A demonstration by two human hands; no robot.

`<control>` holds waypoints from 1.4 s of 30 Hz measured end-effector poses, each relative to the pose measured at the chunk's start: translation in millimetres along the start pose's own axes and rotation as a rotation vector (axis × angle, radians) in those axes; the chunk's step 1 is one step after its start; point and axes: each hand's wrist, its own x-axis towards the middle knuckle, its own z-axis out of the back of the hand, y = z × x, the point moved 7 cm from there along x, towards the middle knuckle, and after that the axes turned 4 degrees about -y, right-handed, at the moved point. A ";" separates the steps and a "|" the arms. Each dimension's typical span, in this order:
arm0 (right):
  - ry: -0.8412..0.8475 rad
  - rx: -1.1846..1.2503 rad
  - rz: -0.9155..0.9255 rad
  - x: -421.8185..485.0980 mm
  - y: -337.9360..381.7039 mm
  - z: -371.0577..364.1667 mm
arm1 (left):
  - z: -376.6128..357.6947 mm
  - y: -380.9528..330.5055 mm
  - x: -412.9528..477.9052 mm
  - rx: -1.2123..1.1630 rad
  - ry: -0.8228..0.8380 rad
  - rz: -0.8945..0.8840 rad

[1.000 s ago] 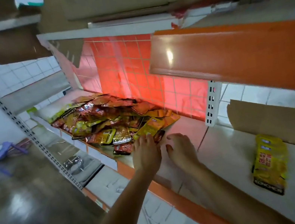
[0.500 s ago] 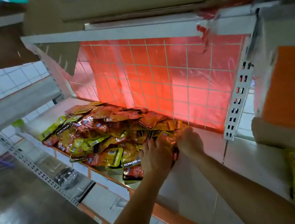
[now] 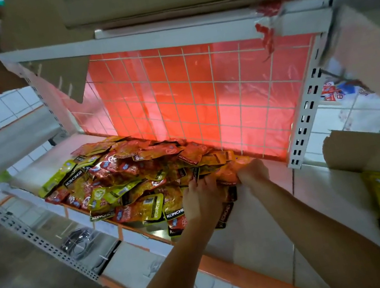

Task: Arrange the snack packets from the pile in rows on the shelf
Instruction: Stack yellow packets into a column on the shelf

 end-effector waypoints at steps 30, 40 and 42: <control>-0.424 0.376 -0.018 -72.5 -164.2 215.9 | -65.6 -172.1 -52.2 -1.152 0.450 0.362; -0.362 0.265 -0.104 -50.5 -216.0 256.4 | -79.1 -222.8 -70.8 -1.137 0.490 0.375; -0.359 0.261 -0.103 -57.9 -210.7 259.7 | -82.9 -223.6 -72.0 -1.121 0.473 0.381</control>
